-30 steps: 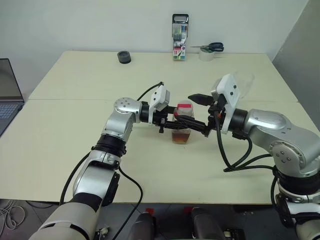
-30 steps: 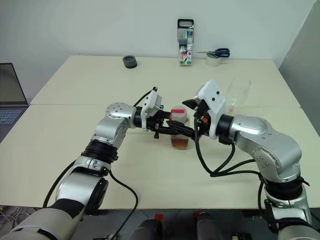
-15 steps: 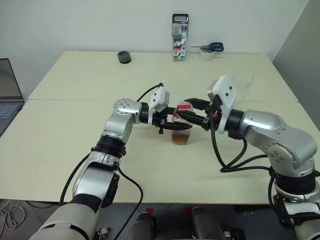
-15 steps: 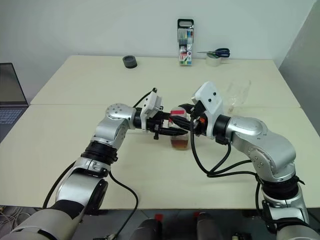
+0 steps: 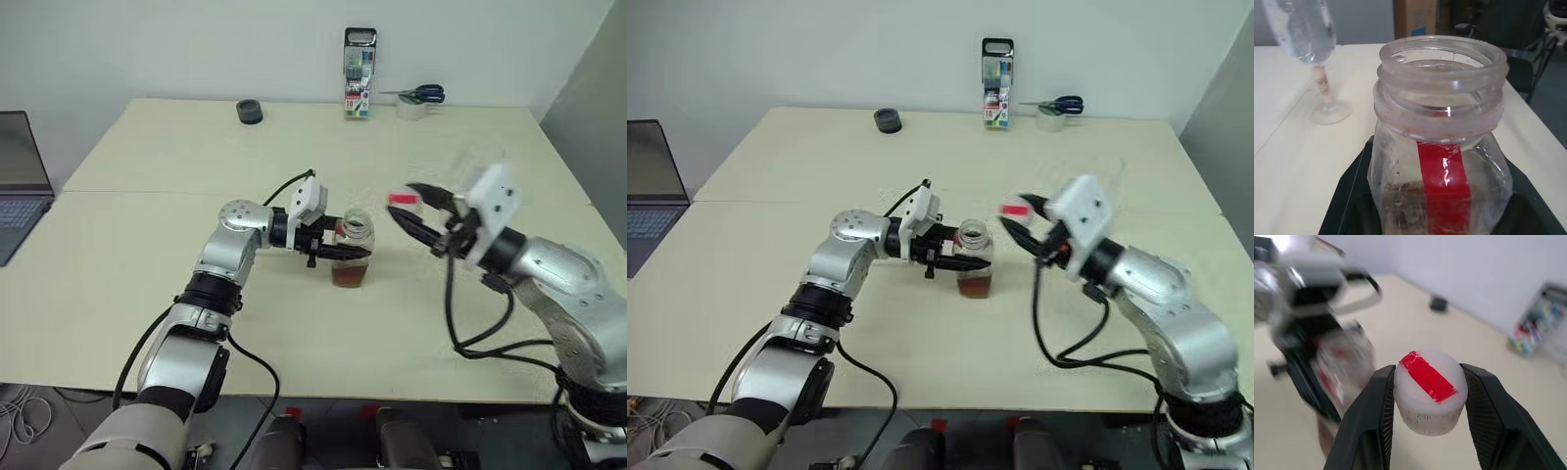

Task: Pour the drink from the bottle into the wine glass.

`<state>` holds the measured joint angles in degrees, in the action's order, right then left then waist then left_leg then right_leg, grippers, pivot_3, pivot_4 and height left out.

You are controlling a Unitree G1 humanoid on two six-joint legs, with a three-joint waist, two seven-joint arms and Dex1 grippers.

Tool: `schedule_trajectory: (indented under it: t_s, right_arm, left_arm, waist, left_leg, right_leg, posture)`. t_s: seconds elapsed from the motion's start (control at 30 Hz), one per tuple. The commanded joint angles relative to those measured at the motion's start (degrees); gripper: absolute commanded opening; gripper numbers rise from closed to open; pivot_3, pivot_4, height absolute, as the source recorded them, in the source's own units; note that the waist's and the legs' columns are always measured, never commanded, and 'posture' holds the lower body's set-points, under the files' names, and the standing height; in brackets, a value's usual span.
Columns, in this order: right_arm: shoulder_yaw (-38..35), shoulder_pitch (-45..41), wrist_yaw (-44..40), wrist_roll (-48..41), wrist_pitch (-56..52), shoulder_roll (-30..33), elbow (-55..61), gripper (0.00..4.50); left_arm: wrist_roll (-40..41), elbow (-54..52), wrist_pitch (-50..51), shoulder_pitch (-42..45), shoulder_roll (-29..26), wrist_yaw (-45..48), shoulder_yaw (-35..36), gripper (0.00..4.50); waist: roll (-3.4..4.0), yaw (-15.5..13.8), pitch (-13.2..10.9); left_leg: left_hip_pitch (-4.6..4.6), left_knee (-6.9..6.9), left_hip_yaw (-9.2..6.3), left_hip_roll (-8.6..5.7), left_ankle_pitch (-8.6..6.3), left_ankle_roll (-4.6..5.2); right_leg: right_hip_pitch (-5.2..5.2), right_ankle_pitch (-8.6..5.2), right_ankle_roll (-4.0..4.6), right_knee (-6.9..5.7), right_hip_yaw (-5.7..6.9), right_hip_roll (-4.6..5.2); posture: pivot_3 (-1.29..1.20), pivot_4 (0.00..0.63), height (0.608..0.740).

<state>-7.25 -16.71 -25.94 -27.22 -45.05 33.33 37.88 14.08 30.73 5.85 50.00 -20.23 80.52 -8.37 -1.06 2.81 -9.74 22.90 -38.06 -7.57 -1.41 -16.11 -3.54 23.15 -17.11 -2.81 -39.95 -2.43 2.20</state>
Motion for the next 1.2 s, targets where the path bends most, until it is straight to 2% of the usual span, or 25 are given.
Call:
schedule_trajectory:
  t_s: [0.03, 0.13, 0.27, 0.33, 0.5, 0.63, 0.7, 0.77, 0.97, 1.2]
  right_arm:
    - [-4.27, 6.91, 2.73, 0.45, -3.32, 0.19, -0.49, 2.07]
    - [-3.13, 10.63, 5.32, 0.74, -6.42, -1.56, -2.03, 3.04]
    - [2.77, 12.02, 4.74, 5.62, -5.15, 1.72, -3.15, 4.44]
    - [5.66, 12.22, 6.20, 10.48, -1.71, 3.21, -5.00, 4.50]
    - [7.07, 10.96, 7.15, 12.67, 2.57, -0.26, -5.53, 4.50]
    - [8.20, 9.24, 2.02, 9.53, 6.00, -1.17, -3.22, 4.50]
    - [10.07, 6.67, -3.07, 4.50, 5.53, -1.78, -0.27, 4.50]
    - [12.03, 2.56, -4.28, 2.24, 3.75, -3.58, -0.16, 4.50]
    - [17.75, -7.57, -3.89, 4.03, 2.70, -8.26, -7.00, 4.50]
    - [22.59, -13.27, -5.23, 6.42, 4.05, -12.14, -12.48, 4.50]
  left_arm:
    - [0.89, -1.75, -0.23, 0.43, -1.22, -1.34, 2.14, 1.82]
    - [0.82, -1.29, -0.18, 0.43, -2.76, -2.72, 3.25, 1.82]
    - [0.75, 0.13, 0.03, 0.81, -4.76, -6.66, 5.71, 1.82]
    - [0.47, 1.28, -0.35, 0.93, -5.75, -9.70, 7.25, 1.82]
    - [-1.95, 5.78, -3.27, 1.24, -8.59, -20.06, 10.79, 1.82]
    - [-3.73, 10.52, -4.71, 2.07, -10.25, -27.91, 13.06, 1.82]
    - [-4.40, 14.03, -4.67, 3.23, -11.17, -33.68, 14.89, 1.82]
    - [-5.54, 17.28, -4.93, 4.11, -12.18, -39.04, 15.93, 1.82]
    - [-6.95, 22.55, -5.33, 5.13, -13.59, -48.79, 17.77, 1.82]
    - [-6.01, 25.36, -4.94, 4.04, -12.97, -53.95, 19.96, 1.82]
  waist:
    - [0.00, -0.01, 0.00]
    - [0.01, 0.29, 0.00]
    - [0.06, 0.85, 0.01]
    - [0.06, 0.84, 0.01]
    - [0.06, 0.80, 0.01]
    - [0.05, 0.46, 0.01]
    - [0.04, 0.48, 0.01]
    - [0.04, 0.69, 0.01]
    - [-0.04, 0.97, 0.06]
    - [-0.07, 1.23, 0.08]
  left_leg:
    - [-0.02, 0.00, 0.02, 0.01, -0.04, 0.08]
    - [-0.03, 0.01, 0.05, 0.02, -0.06, 0.11]
    - [-0.12, 0.02, 0.09, 0.06, -0.05, 0.14]
    - [-0.12, 0.01, 0.10, 0.06, -0.04, 0.16]
    - [-0.10, 0.01, 0.09, 0.07, -0.04, 0.15]
    - [-0.07, -0.01, 0.03, 0.00, -0.03, 0.14]
    - [-0.07, -0.01, 0.02, 0.00, -0.03, 0.14]
    - [-0.10, -0.01, 0.00, 0.05, -0.03, 0.14]
    - [-0.13, -0.01, -0.09, 0.06, 0.08, -0.07]
    - [-0.14, 0.01, -0.11, 0.04, 0.10, -0.10]
  right_leg:
    - [-0.01, 0.00, 0.00, -0.01, 0.01, 0.00]
    - [0.00, 0.00, 0.00, -0.02, 0.01, -0.03]
    - [0.02, 0.00, 0.00, -0.05, -0.08, -0.05]
    - [0.01, 0.00, 0.00, -0.04, -0.05, -0.08]
    - [0.02, 0.00, 0.00, -0.05, -0.03, -0.09]
    - [0.02, 0.00, -0.01, -0.03, -0.04, -0.02]
    - [0.01, 0.00, -0.01, -0.03, 0.00, -0.03]
    - [0.01, 0.00, -0.01, -0.04, 0.03, -0.05]
    - [0.02, 0.00, 0.00, -0.08, 0.07, -0.08]
    - [0.09, 0.00, 0.00, -0.09, 0.04, -0.01]
  posture:
    - [0.00, 0.150, 0.740]
    - [0.00, 0.150, 0.740]
    - [0.00, 0.150, 0.740]
    - [0.00, 0.150, 0.740]
    - [0.00, 0.150, 0.740]
    - [0.00, 0.150, 0.740]
    - [0.00, 0.150, 0.740]
    - [0.00, 0.150, 0.740]
    - [0.00, 0.150, 0.740]
    - [0.00, 0.150, 0.740]
